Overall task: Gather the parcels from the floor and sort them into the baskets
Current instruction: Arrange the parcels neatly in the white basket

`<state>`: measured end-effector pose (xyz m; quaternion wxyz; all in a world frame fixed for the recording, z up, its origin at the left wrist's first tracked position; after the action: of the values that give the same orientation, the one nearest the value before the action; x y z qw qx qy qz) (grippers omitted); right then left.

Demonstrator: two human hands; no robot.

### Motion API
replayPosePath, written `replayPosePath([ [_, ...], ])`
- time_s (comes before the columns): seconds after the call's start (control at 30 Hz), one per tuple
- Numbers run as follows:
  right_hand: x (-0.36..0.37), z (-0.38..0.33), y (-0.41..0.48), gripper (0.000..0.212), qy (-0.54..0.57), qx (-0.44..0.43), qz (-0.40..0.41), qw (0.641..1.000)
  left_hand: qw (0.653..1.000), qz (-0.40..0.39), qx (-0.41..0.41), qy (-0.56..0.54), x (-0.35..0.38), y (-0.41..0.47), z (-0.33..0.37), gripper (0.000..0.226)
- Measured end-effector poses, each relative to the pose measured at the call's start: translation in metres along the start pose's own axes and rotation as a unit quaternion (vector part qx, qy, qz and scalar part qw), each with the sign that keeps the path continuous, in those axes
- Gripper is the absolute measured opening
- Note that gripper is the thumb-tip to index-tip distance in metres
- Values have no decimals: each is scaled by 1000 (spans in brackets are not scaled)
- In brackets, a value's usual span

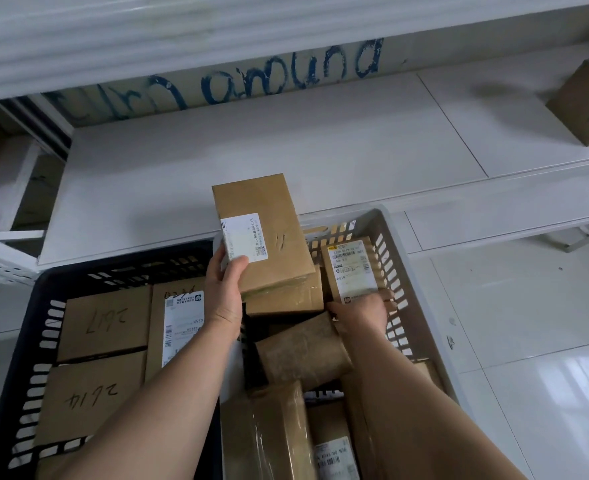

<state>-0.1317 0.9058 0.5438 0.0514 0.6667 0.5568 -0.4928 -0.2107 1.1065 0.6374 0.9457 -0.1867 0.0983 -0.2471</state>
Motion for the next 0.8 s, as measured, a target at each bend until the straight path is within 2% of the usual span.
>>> replayPosePath([
  [0.07,1,-2,-4,68,16,17,-30,999,1000,1,-4,2,-2,-1,0,69],
  [0.17,3,-9,-7,75,44,32,-65,996,1000,5,-1,-6,-3,1,0,63],
  [0.3,-4,-4,-1,44,94,38,-51,994,1000,3,7,-11,-3,2,1,62],
  [0.43,-2,8,2,35,64,19,-16,998,1000,6,6,-11,-5,2,-1,65],
  [0.57,19,7,12,63,0,-5,-5,1000,1000,2,7,-20,-8,6,-1,61],
  [0.67,34,7,22,74,-39,-3,-17,999,1000,6,4,-19,-8,9,-3,62],
  [0.8,95,39,85,140,-69,55,-63,994,1000,9,-1,-23,-7,12,-7,59],
])
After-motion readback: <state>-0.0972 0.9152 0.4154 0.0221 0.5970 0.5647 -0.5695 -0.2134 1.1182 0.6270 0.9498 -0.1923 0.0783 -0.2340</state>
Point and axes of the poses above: each hand's wrist, its own y-axis towards the middle knuckle, its own x-axis out of the palm, z = x × y, the point moved 3 cm from there along y, towards the middle knuckle, and after that the axes turned 14 degrees about z, right-handed, at the moved point
